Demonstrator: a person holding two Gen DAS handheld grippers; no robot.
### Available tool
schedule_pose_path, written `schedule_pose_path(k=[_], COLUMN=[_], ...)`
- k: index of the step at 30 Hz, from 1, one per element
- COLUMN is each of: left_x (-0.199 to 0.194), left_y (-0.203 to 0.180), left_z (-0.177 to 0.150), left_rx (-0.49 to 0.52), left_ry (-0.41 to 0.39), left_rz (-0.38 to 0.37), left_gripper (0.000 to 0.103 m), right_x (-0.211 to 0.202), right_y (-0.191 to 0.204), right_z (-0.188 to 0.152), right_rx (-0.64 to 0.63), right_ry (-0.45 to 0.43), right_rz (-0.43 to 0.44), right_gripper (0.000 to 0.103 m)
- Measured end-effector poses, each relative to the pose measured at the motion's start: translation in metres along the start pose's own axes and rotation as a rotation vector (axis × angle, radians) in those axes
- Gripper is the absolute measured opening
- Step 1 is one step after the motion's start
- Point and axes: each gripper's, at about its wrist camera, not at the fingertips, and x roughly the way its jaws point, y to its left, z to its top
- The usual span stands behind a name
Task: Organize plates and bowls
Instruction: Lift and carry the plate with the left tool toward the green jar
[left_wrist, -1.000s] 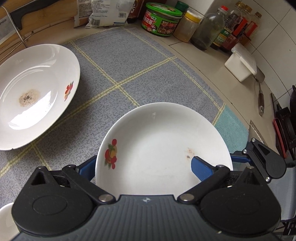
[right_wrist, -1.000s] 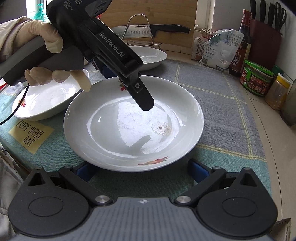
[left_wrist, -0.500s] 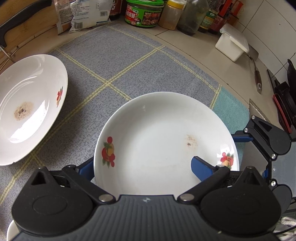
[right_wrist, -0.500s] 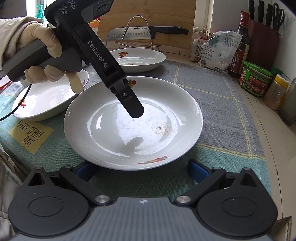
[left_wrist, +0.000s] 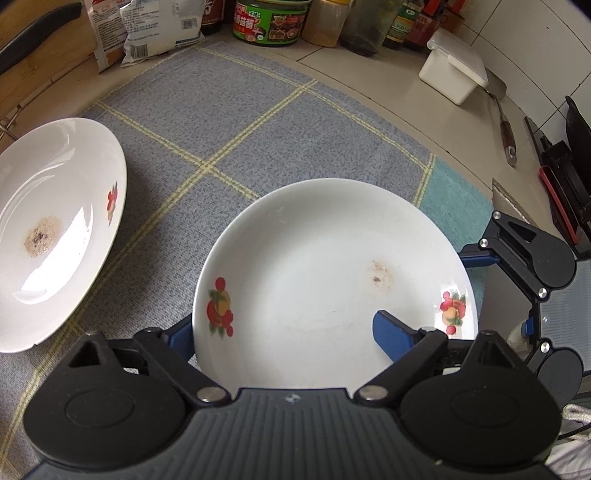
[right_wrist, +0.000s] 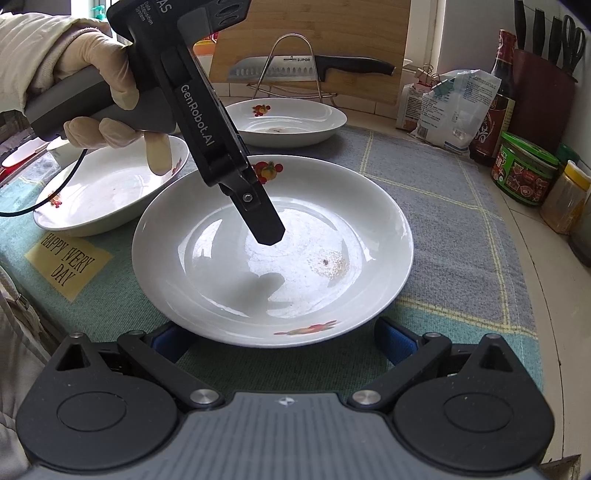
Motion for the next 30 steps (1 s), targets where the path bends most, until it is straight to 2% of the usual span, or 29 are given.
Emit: schedule_pose_path(k=[7, 11, 30], left_x=[-0.0012, 0.0002, 0.0005], left_y=[0.0047, 0.0014, 0.0066], left_z=[0.0018, 0.0030, 0.0062], left_rx=[0.019, 0.050, 0.038], left_ry=[0.011, 0.023, 0.047], left_rz=[-0.038, -0.029, -0.061], left_gripper=[0.093, 0.093, 0.093], right_x=[0.0013, 0.0025, 0.0001], right_y=[-0.0012, -0.0010, 0.0022], right_z=[0.0021, 0.0045, 0.0079], right_rx=[0.000, -0.017, -0.047], right_ry=[0.011, 0.017, 0.015], right_rz=[0.003, 0.001, 0.025], right_gripper=[0.103, 0.103, 0.103])
